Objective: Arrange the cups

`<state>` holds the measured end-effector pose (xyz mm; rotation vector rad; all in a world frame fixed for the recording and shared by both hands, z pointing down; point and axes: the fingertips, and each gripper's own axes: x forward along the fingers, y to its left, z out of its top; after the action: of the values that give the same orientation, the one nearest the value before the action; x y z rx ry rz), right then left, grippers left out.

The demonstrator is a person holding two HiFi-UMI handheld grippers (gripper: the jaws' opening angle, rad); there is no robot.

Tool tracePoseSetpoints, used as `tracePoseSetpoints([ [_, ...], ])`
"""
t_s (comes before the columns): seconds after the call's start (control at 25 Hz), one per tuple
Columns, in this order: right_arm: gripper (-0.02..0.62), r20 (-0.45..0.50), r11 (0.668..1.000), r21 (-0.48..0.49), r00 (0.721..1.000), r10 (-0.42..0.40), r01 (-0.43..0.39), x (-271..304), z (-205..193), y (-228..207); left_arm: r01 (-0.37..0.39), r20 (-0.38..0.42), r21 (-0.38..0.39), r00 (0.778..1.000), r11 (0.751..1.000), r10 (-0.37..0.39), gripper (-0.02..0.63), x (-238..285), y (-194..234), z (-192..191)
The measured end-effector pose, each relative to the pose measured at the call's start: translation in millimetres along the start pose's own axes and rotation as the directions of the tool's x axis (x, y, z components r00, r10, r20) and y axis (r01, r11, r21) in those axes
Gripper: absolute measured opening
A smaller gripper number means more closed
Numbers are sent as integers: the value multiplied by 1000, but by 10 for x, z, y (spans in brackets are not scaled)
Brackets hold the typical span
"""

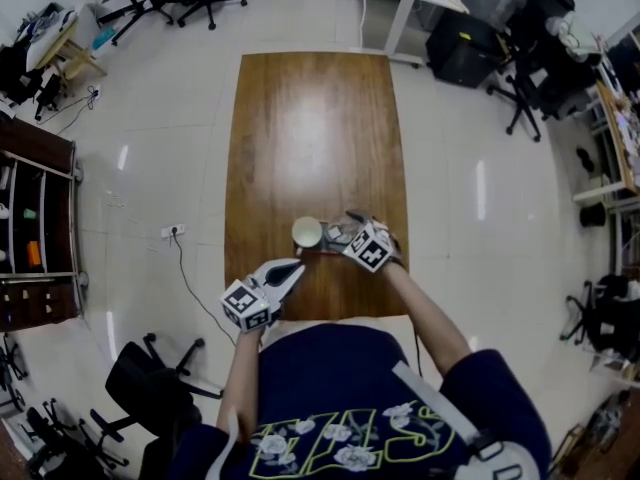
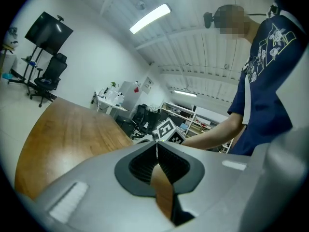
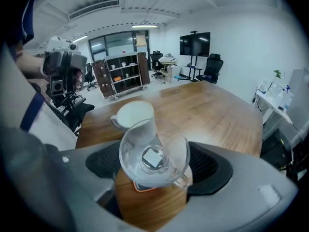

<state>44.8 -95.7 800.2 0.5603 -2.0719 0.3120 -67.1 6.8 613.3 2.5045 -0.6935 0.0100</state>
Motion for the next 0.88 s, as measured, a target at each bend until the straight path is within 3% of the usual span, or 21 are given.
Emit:
tracePoseSetpoints([
  [0.2, 405, -9, 997, -71, 999, 44, -44, 4, 102, 358, -2, 4, 12, 1000, 1000, 2, 3, -56, 16, -70],
  [0.4, 408, 0, 993, -117, 1000, 23, -22, 19, 69, 392, -20, -3, -1, 1000, 1000, 20, 3, -144, 30, -121],
  [0.56, 466, 169, 1000, -6, 985, 19, -18, -155, 263, 328, -3, -5, -2, 1000, 1000, 3, 3, -118, -20, -118],
  [0.68, 565, 298, 992, 127, 953, -49, 11, -477, 428, 204, -8, 2, -9, 1000, 1000, 8, 3, -118, -4, -166],
  [0.72, 568, 335, 986, 167, 940, -68, 12, -607, 469, 174, -6, 4, -7, 1000, 1000, 6, 3, -112, 2, -165],
  [0.8, 520, 412, 971, 237, 908, -82, -19, -870, 538, 176, -5, 4, -5, 1000, 1000, 5, 3, -106, 19, -150],
  [0.88, 270, 490, 954, 290, 868, -74, -82, -1128, 599, 244, -12, 1, -1, 1000, 1000, 12, 3, -111, 26, -125],
])
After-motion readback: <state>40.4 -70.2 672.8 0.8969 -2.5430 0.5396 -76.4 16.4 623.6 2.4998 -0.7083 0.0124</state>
